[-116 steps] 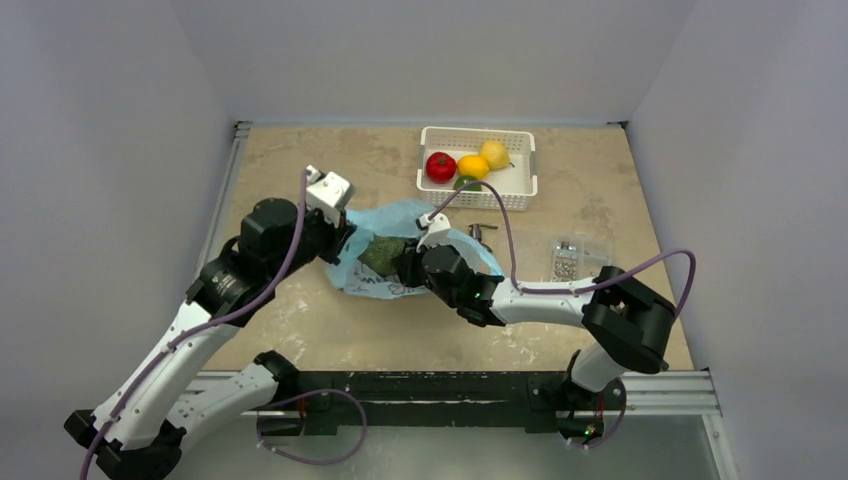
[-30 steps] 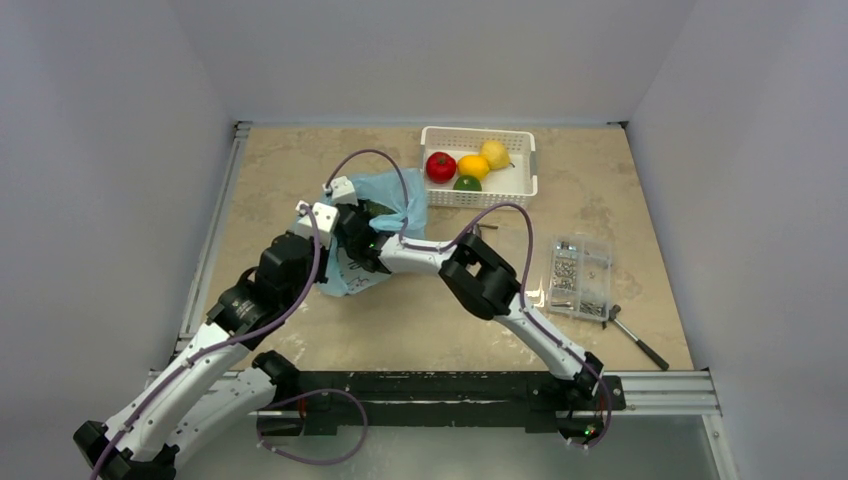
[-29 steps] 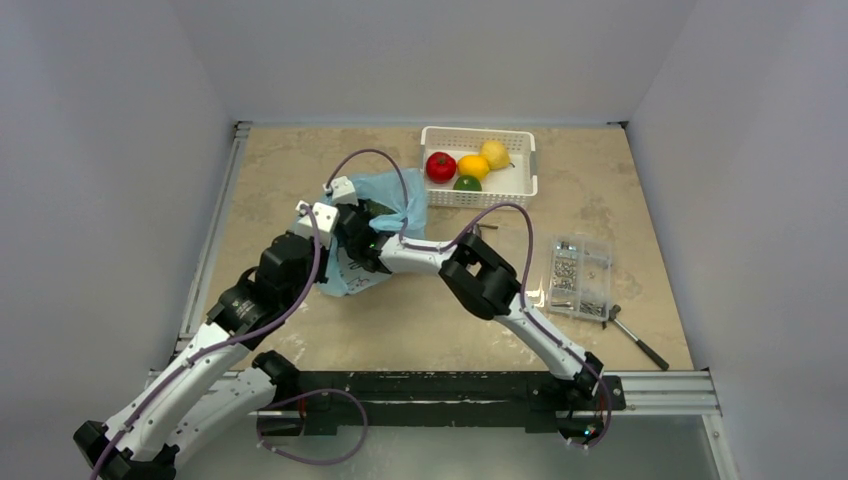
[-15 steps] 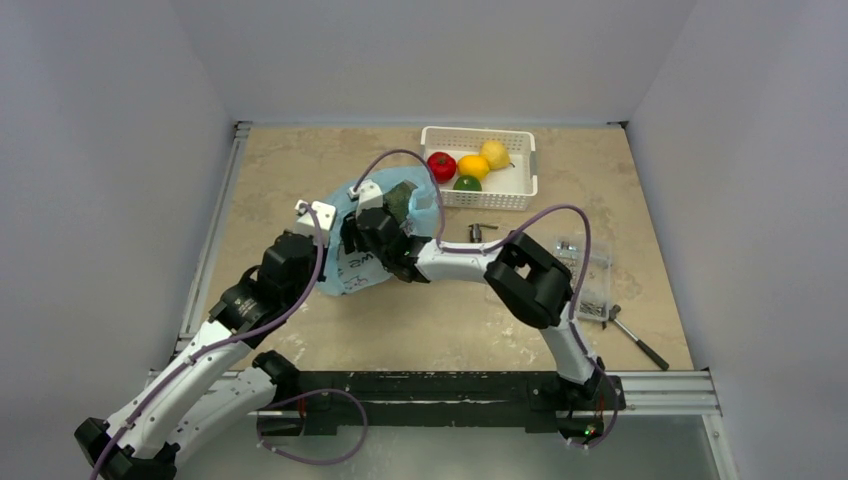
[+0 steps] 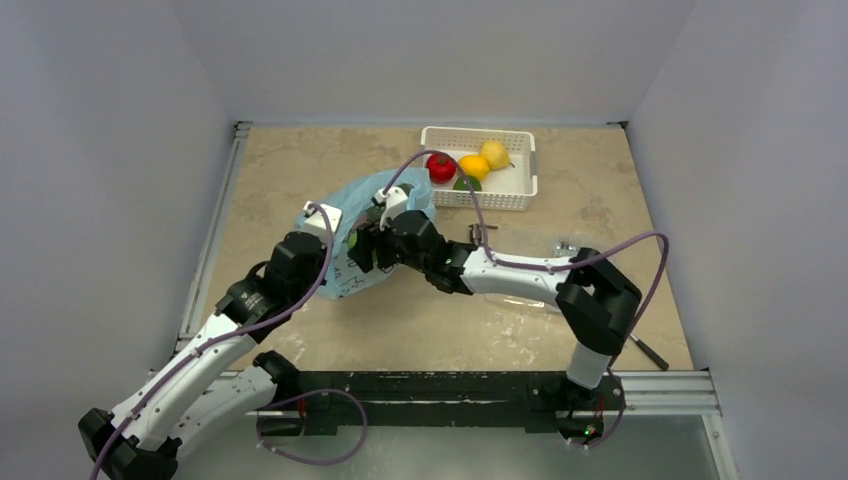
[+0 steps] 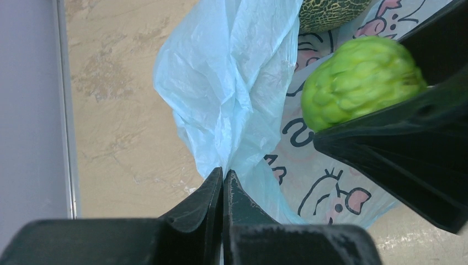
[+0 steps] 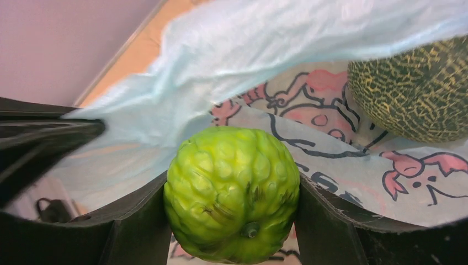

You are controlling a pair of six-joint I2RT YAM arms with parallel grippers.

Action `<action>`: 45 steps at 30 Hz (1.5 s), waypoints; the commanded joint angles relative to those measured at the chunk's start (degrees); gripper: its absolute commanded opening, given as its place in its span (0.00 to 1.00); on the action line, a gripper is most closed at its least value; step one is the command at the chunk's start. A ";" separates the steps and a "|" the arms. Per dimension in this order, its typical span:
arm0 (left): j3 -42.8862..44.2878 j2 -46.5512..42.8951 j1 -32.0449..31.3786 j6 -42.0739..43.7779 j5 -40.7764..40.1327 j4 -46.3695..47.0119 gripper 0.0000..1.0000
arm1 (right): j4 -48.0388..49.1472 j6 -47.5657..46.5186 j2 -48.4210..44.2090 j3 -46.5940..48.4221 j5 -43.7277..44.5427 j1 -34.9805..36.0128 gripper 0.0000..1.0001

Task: Take the fake fruits out of the plastic bag
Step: Take out the fake fruit from the plastic bag, then place the fake fruit in the bin.

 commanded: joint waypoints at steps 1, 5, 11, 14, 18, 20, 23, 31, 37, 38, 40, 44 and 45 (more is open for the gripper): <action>2.97 -0.62 0.03 -0.71 -0.82 -0.32 0.00 | -3.15 0.03 -7.73 2.95 -3.00 0.36 0.04; 2.74 -1.84 0.02 -1.01 -2.19 -0.20 0.00 | -2.90 3.17 -13.37 4.64 -7.36 -1.02 0.02; 2.61 -2.51 -0.02 -1.13 -2.42 -0.30 0.00 | -3.98 3.64 -20.63 6.41 -4.13 -2.98 0.02; 2.67 -2.63 0.04 -1.13 -2.42 -0.38 0.00 | -5.94 1.47 -22.51 7.98 1.03 -4.58 0.04; 2.66 -2.89 0.00 -1.11 -2.23 -0.42 0.00 | -10.07 -1.33 -22.52 11.18 9.23 -7.34 0.05; 2.61 -2.90 0.04 -1.07 -2.22 -0.44 0.00 | -12.05 -2.13 -22.17 12.35 13.19 -9.27 0.04; 2.61 -2.90 0.01 -1.02 -2.13 -0.55 0.00 | -13.58 -1.67 -21.04 12.00 16.31 -14.72 0.04; 2.44 -2.75 0.03 -1.02 -2.15 -0.37 0.00 | -19.08 -2.05 -12.10 12.44 18.84 -26.35 0.06; 2.33 -2.38 0.03 -0.94 -0.67 0.11 0.00 | -32.12 2.45 -0.41 21.83 16.50 -34.04 0.05; 2.26 -2.31 0.04 -0.93 -0.05 0.25 0.00 | -32.54 2.10 0.67 22.20 16.62 -34.57 0.05; 2.42 -2.28 -0.03 -0.89 1.41 0.28 0.00 | -32.02 1.33 2.20 22.13 16.62 -35.43 0.08; 2.04 -2.81 -0.09 -0.94 1.95 0.83 0.00 | -32.56 -0.06 4.41 22.46 16.48 -36.41 0.16; 2.07 -2.76 -0.06 -0.81 1.91 0.85 0.00 | -32.12 -0.41 4.65 22.17 16.68 -36.54 0.18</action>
